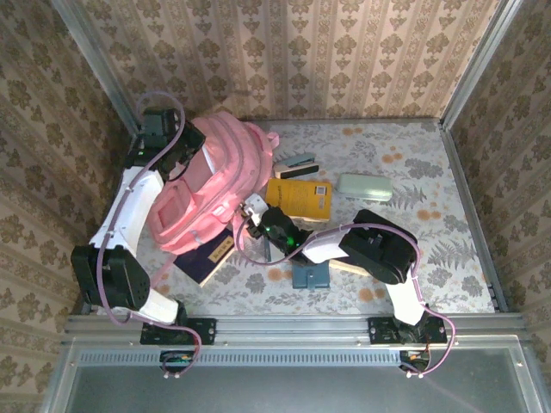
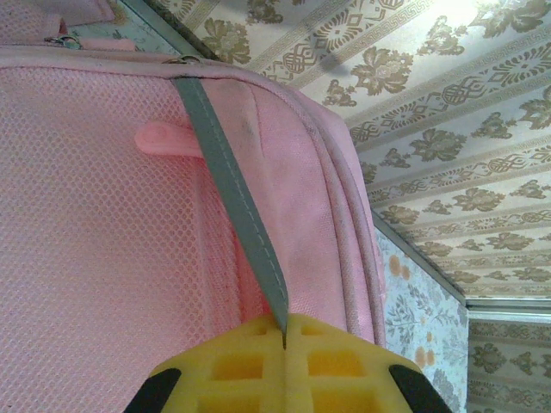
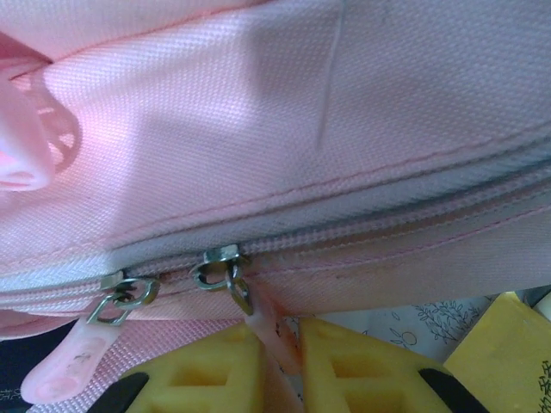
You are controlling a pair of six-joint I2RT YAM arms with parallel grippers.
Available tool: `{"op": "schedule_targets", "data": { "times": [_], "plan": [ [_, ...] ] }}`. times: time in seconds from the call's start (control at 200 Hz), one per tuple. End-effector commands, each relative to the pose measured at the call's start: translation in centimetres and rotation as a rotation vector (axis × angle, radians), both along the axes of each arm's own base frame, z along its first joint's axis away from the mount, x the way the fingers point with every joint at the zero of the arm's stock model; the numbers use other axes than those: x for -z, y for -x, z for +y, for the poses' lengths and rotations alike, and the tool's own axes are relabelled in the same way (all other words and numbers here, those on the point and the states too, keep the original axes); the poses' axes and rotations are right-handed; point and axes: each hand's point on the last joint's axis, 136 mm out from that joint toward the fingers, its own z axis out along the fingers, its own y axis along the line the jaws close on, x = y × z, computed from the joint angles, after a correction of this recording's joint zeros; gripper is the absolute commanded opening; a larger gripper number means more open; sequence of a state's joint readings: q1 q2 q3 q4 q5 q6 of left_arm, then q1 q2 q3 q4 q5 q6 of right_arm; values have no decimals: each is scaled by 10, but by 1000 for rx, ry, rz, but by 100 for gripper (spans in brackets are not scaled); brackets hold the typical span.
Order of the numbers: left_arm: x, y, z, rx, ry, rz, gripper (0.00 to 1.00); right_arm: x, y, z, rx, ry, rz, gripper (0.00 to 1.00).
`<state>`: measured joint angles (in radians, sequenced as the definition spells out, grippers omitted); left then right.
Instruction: Pack the student bag
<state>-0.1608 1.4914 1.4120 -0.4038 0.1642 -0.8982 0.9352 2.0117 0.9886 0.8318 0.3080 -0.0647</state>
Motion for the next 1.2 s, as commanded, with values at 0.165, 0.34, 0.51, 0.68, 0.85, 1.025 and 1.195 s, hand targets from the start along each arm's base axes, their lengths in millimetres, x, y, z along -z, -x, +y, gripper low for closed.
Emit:
{"op": "schedule_targets", "data": {
  "times": [0.165,0.34,0.51,0.68,0.85,1.025,1.195],
  "plan": [
    [-48,-3,-2,12,49,-149,0,-17,0,13,-53,-38,-21,24],
    [-46,-3,-2,14,50,-146,0,-20,-7,11,-27,-24,-40,22],
    [-46,-3,-1,21,31,-151,0,-22,-9,12,-27,-6,-47,3],
    [-48,-4,-2,51,-36,-170,0,-28,-10,0,-25,70,-78,0],
    [-48,-5,-5,85,-115,-178,0,-30,-12,-13,-46,158,-90,0],
    [-45,-9,-12,134,-201,-179,0,-39,-16,-19,-102,192,-97,0],
    [-42,-12,-22,193,-275,-178,0,-45,-27,-26,-126,225,-75,0]
  ]
}}
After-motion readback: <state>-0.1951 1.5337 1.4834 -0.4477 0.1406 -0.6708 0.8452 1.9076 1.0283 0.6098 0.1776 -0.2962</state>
